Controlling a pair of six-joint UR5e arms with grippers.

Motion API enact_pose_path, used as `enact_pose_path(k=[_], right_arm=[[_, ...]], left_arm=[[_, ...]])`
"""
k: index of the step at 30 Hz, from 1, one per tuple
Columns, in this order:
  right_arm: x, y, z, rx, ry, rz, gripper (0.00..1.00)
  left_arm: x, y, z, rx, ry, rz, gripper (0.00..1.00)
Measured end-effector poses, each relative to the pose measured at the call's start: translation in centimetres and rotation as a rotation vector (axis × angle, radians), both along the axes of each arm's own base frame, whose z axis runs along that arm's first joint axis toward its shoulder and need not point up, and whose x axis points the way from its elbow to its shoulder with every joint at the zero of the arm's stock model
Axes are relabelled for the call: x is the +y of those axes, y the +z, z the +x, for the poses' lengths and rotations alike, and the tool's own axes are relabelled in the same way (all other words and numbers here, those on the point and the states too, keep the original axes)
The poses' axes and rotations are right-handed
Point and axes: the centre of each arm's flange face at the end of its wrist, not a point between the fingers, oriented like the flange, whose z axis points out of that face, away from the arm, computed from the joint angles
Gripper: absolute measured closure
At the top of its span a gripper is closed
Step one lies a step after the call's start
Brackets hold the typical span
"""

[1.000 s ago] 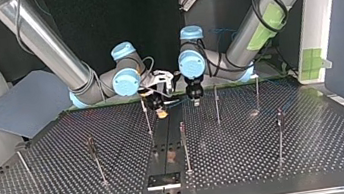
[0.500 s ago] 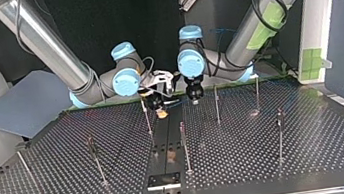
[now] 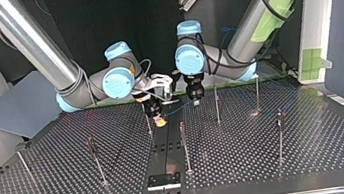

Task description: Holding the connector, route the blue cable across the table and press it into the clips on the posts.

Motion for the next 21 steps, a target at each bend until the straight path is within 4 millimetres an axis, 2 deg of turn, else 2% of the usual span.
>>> enact_pose_path(k=[7, 21], right_arm=[[1.2, 4.8, -1.1, -0.022, -0.005, -0.003, 1.0], [4.1, 12.2, -3.3, -0.038, -0.004, -0.012, 1.0]], left_arm=[[0.4, 4.0, -0.7, -0.054, 0.016, -0.019, 1.0], [1.7, 11.9, -2.9, -0.155, 0.045, -0.043, 1.0]])
